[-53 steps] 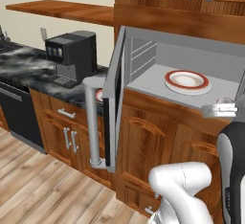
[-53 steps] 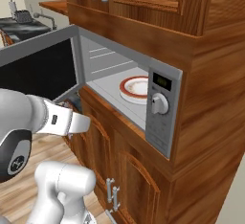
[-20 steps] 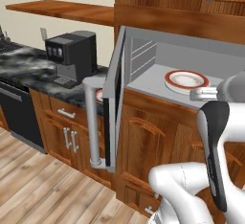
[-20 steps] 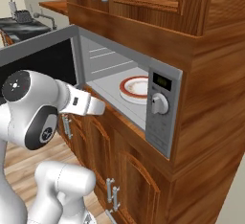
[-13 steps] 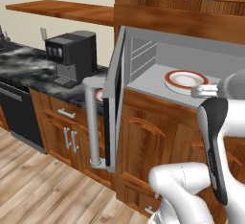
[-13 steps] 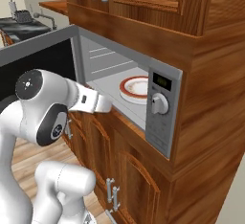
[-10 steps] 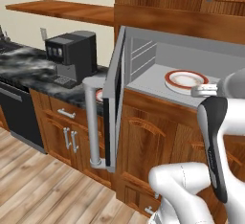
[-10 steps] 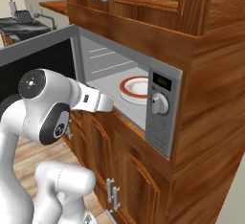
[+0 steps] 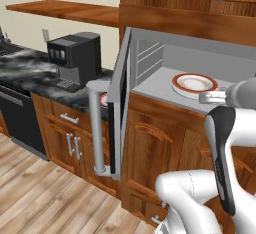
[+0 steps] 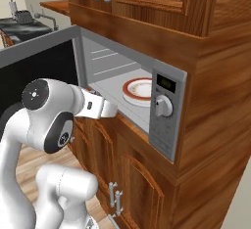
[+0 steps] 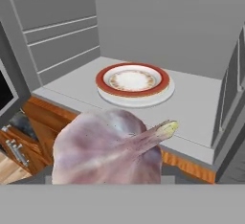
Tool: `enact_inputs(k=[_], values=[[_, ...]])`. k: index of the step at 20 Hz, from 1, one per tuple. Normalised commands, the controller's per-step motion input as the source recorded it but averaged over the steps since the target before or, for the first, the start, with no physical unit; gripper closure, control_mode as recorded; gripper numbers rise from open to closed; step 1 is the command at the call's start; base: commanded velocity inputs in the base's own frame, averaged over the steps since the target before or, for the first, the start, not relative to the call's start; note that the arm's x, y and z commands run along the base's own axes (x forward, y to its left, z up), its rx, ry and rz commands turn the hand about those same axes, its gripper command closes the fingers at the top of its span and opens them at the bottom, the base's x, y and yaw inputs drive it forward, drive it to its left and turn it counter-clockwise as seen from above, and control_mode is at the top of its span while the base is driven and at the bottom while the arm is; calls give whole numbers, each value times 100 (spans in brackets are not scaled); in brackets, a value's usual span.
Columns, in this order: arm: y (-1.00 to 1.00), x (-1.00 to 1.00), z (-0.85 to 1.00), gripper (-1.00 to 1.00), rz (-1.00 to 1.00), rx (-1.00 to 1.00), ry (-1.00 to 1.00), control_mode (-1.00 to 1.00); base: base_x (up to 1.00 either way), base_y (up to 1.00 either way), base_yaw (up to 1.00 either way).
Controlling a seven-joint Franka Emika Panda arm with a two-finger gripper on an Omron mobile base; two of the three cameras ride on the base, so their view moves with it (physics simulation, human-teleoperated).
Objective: Pick the garlic from the counter and place it in the microwave. Then turn on the microwave.
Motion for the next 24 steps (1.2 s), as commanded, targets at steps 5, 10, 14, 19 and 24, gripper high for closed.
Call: enact_inputs(k=[5, 10, 14, 19, 24], values=[[-5, 17, 8, 100, 0, 0, 0, -100, 0, 0, 0], [-13, 18, 12, 100, -3, 0, 0, -100, 0, 0, 0], [-12, 11, 5, 100, -2, 0, 0, -100, 0, 0, 0], [-6, 16, 0, 100, -1, 0, 0, -100, 0, 0, 0], [-4, 19, -1, 100, -1, 0, 0, -100, 0, 0, 0]])
